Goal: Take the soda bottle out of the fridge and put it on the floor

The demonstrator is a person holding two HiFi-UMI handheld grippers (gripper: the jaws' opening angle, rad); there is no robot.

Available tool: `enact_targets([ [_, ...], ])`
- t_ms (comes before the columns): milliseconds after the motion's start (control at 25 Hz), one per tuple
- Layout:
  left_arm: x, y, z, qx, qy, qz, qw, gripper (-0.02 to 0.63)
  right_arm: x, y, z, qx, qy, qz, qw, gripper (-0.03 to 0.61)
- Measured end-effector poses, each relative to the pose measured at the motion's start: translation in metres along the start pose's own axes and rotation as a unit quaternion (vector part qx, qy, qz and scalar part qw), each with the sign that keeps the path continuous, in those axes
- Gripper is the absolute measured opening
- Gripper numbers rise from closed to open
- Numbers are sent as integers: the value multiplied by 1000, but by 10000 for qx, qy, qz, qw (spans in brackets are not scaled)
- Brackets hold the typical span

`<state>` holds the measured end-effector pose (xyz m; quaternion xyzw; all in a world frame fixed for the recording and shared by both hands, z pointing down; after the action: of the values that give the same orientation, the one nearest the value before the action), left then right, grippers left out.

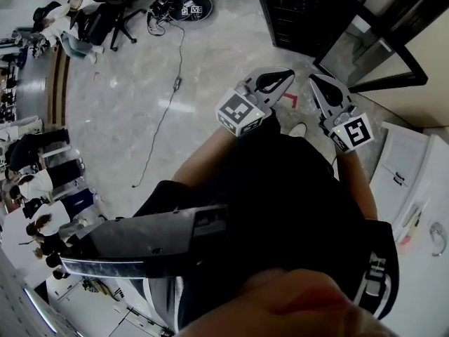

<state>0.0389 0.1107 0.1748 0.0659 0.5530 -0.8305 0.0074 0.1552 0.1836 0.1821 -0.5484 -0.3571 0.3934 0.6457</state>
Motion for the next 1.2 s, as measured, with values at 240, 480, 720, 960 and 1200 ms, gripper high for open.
enact_targets([
  [240, 5, 14, 64, -98, -259, 18, 9996, 3, -55, -3, -14, 103, -311, 221, 9992, 5],
  [480, -3, 34, 131, -214, -450, -23, 9988, 3, -104, -21, -43, 177, -648, 482, 9966, 5],
  [720, -13, 43, 194, -223, -553, 17, 9982, 3, -153, -38, -77, 392, -1088, 690, 9909, 5],
  [960, -34, 31, 226, -150, -419, 53, 9990, 3, -170, -72, -114, 376, -1259, 888, 9873, 5],
  [1200, -73, 0, 255, -5, -175, 30, 9998, 3, -181, -140, -170, 315, -1471, 1068, 9828, 6],
])
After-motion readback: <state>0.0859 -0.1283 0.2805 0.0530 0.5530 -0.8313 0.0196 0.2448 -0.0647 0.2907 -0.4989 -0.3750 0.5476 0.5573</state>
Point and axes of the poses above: the fingertips, and each gripper's own axes: x backward along the fingers, z to its left, y out of its top, the point moved 6 cm from there along x, backward along the fingers, and after that the axes turned 15 degrees about x, right-handed, at the moved point
